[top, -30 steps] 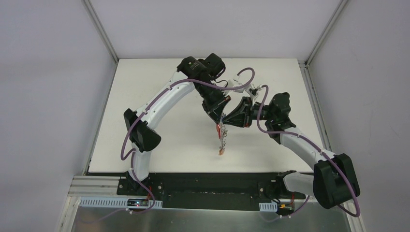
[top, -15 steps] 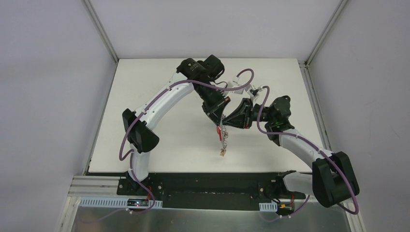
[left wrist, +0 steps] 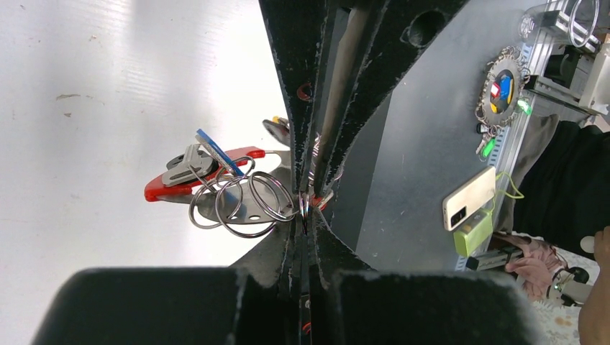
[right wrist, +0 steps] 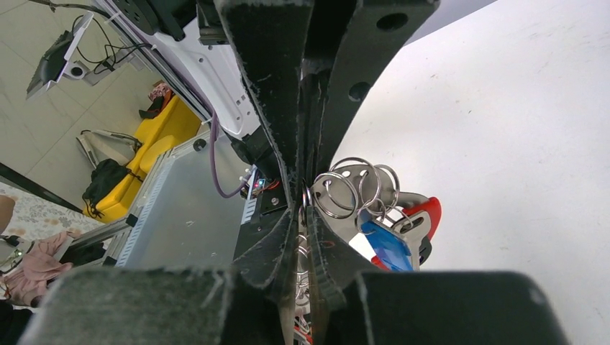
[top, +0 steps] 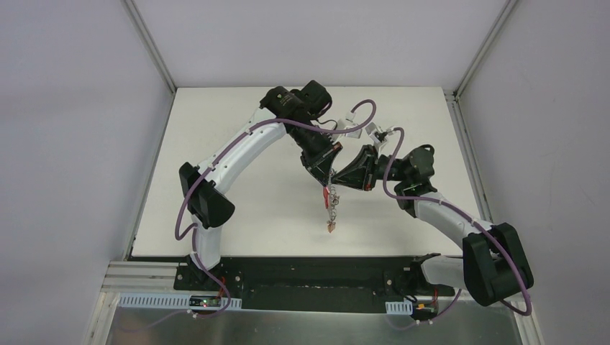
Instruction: Put the keys on the keyring
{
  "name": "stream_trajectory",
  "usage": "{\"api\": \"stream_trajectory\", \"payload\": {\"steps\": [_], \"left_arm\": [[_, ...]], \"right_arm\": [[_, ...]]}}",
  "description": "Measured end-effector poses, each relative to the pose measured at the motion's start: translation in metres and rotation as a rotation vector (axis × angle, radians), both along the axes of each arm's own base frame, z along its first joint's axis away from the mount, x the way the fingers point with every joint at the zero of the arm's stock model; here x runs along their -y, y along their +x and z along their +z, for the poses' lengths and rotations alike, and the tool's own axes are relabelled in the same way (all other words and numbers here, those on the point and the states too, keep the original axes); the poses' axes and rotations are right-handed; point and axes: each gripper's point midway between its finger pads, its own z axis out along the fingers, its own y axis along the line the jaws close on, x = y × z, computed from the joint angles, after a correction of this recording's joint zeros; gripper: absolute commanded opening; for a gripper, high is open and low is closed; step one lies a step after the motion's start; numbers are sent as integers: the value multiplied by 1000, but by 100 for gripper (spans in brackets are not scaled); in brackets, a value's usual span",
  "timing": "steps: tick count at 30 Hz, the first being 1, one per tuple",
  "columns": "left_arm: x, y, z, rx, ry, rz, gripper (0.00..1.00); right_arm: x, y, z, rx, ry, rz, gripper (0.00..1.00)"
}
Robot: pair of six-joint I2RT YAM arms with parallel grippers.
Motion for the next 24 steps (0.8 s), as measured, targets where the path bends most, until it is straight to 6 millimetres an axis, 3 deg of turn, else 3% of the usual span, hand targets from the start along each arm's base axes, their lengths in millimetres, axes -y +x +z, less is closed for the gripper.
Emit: {"api": "stream_trajectory", "payload": {"steps": [5, 16, 24], "left_arm": [[0, 0, -1, -1, -1, 0, 0], [3, 3, -1, 11, -13, 3, 0], [8, 7, 1, 31, -40, -2, 12]], "right_arm": [[0, 2, -1, -24, 2, -8, 0], [3, 7, -1, -42, 9, -41, 0], [8, 12, 1, -32, 15, -67, 0]]}}
